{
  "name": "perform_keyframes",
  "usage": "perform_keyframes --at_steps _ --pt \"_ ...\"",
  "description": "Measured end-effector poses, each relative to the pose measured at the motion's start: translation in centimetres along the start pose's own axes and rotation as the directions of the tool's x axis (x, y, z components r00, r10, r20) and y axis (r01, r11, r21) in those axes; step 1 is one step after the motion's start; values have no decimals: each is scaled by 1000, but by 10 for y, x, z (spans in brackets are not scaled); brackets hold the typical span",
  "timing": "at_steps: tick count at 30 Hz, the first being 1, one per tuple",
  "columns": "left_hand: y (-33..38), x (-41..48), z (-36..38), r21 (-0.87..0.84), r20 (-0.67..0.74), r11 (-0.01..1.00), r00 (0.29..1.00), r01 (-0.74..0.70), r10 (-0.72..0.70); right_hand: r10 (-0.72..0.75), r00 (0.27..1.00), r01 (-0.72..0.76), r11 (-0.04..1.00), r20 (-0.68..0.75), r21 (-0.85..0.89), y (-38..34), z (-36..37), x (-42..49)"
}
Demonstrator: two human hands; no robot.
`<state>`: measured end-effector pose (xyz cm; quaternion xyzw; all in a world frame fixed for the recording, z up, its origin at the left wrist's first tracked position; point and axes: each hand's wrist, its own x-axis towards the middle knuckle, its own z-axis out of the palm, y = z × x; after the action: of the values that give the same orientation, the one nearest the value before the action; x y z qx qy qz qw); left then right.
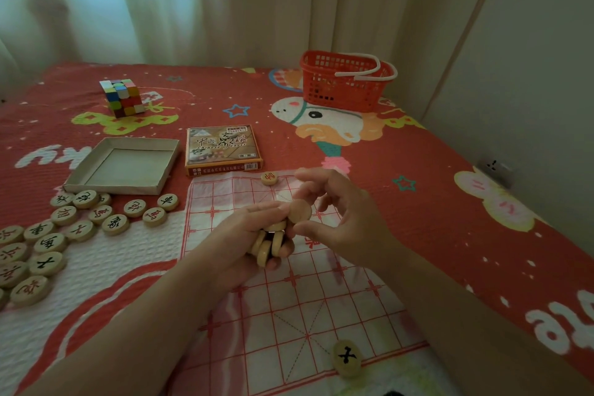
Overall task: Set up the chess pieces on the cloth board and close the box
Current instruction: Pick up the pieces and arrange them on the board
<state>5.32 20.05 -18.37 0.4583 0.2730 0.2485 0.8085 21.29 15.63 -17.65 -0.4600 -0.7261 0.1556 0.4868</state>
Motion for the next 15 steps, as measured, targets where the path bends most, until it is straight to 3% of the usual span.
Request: perform_keyframes --at_steps 8,13,15 --pt "-2 2 0 17 -82 1000 996 23 -22 -36 999 38 989 13 -144 10 -9 0" --pt "4 6 -5 -164 -205 986 978 9 -43 212 956 -223 974 -205 -34 20 -34 7" --pt "5 7 -8 -264 -231 965 971 -12 -51 274 942 -285 958 -194 -30 26 -37 14"
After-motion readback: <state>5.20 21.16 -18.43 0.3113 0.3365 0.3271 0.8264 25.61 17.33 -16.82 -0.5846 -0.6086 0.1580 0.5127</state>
